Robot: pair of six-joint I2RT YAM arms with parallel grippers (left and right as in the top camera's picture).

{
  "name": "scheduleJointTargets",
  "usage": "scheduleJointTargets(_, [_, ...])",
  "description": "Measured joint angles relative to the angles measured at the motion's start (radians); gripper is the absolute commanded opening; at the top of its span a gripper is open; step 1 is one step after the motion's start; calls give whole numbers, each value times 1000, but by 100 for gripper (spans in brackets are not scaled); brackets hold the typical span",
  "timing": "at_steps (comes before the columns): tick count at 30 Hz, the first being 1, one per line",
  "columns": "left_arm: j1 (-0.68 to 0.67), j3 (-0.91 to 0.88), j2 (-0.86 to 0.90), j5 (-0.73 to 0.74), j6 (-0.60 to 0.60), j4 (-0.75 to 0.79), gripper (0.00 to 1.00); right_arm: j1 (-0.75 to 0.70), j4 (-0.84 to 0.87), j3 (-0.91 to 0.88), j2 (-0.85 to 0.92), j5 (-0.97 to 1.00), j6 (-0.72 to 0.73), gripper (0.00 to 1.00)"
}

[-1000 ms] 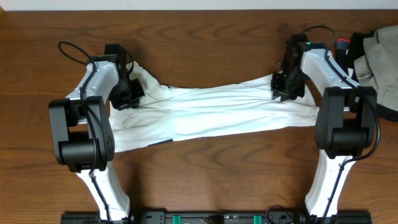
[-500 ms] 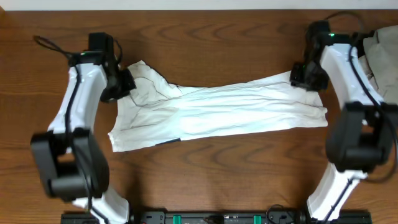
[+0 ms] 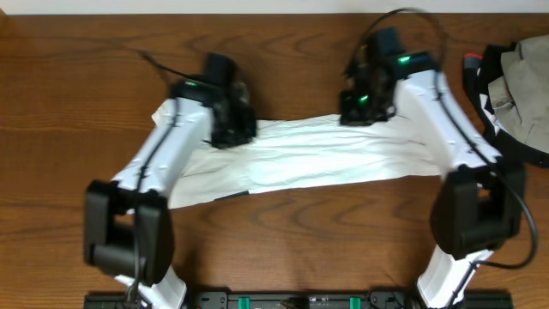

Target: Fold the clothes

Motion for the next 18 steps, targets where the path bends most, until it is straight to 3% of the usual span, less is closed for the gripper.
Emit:
scheduleJointTargets(6, [-108,-10,93,29,-63,136,6,65,100,-68,63,-35,57,1])
scheduleJointTargets(18, [-124,-10,226,44,-109,225,6,64,172,-103,171,-41,104,1])
